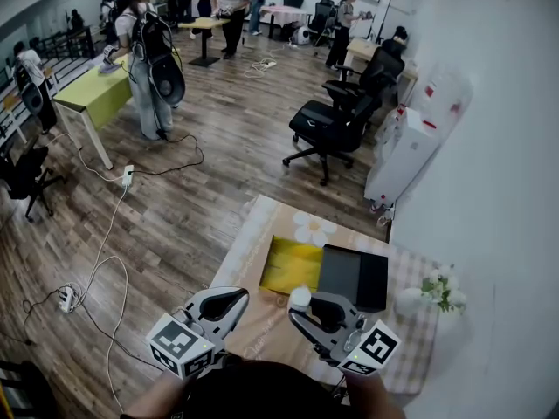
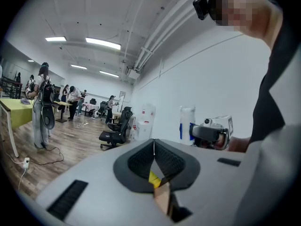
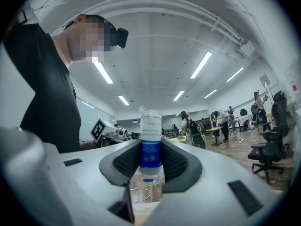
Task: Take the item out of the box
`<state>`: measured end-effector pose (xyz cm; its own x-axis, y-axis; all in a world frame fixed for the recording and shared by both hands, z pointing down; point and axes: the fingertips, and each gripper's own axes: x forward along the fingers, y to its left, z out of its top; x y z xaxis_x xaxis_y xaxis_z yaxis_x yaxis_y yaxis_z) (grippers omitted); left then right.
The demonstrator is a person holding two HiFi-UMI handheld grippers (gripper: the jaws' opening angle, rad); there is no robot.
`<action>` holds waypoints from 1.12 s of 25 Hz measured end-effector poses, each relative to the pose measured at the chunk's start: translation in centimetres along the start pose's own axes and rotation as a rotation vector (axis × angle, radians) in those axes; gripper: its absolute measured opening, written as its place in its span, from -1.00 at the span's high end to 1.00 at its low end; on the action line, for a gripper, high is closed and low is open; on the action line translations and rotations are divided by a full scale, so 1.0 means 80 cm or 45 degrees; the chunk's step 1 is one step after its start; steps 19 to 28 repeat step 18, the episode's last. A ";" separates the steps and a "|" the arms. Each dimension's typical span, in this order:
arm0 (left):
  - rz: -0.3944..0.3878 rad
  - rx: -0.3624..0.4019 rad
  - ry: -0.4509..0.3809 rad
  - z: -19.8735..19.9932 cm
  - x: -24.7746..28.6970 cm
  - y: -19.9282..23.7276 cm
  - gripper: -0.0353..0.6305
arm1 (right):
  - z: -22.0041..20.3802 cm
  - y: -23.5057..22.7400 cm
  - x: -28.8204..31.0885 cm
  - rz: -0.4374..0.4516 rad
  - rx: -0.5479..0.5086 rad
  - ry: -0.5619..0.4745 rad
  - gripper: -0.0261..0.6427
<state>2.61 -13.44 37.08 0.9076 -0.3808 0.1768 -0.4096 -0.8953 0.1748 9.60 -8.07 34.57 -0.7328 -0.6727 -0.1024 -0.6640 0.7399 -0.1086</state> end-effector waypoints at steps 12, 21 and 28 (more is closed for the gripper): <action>-0.003 0.004 -0.002 0.004 0.004 -0.005 0.85 | 0.006 -0.001 -0.005 -0.006 0.003 -0.009 0.53; 0.000 -0.003 0.002 0.004 0.001 -0.004 0.85 | 0.005 0.002 -0.003 0.000 0.007 0.000 0.53; 0.000 -0.003 0.002 0.004 0.001 -0.004 0.85 | 0.005 0.002 -0.003 0.000 0.007 0.000 0.53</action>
